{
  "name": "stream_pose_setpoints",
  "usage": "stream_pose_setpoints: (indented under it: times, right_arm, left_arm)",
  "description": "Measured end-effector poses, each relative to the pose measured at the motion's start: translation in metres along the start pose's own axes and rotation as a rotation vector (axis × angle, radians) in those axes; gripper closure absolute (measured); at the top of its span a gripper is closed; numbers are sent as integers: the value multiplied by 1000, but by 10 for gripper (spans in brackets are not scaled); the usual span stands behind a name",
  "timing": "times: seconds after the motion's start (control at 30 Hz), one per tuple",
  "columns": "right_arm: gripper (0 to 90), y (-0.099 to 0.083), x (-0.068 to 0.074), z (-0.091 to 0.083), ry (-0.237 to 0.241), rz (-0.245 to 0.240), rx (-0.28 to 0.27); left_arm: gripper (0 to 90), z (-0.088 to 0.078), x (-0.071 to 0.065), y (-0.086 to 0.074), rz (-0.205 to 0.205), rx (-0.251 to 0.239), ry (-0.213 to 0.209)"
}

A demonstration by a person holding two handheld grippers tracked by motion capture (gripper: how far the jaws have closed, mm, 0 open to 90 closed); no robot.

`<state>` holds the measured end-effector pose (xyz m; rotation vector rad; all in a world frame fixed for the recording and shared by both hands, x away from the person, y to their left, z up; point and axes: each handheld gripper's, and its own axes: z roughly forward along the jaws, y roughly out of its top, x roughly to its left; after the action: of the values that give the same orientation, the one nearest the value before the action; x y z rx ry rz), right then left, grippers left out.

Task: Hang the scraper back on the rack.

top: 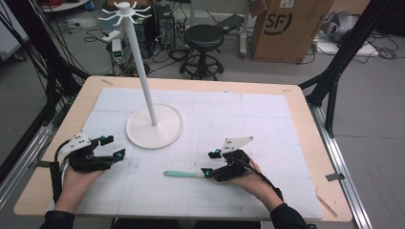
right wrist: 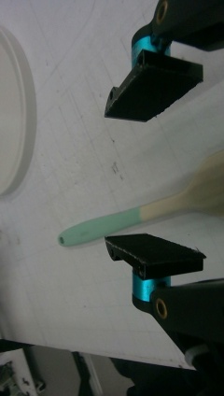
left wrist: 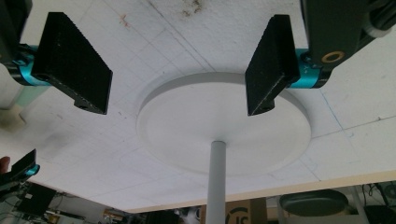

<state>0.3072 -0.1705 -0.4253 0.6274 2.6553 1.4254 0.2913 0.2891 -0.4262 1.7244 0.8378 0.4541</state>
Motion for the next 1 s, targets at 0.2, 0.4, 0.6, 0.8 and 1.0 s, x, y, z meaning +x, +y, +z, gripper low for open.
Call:
stream_pose_setpoints:
  times: [0.2,0.4,0.6,0.8,1.0]
  right_arm:
    - [418,-2,5,9,16,-4,52]
    - [540,-4,10,20,39,-71,117]
    - [649,-4,12,23,33,-98,141]
    - [661,-5,13,27,48,-129,158]
    - [719,-5,16,28,19,-165,163]
  left_arm:
    - [254,2,-2,0,19,14,-5]
    - [256,2,-3,0,22,20,-4]
    - [261,3,-3,0,24,24,-6]
    - [263,4,-3,-1,28,30,-2]
    - [265,4,-4,-1,31,32,-5]
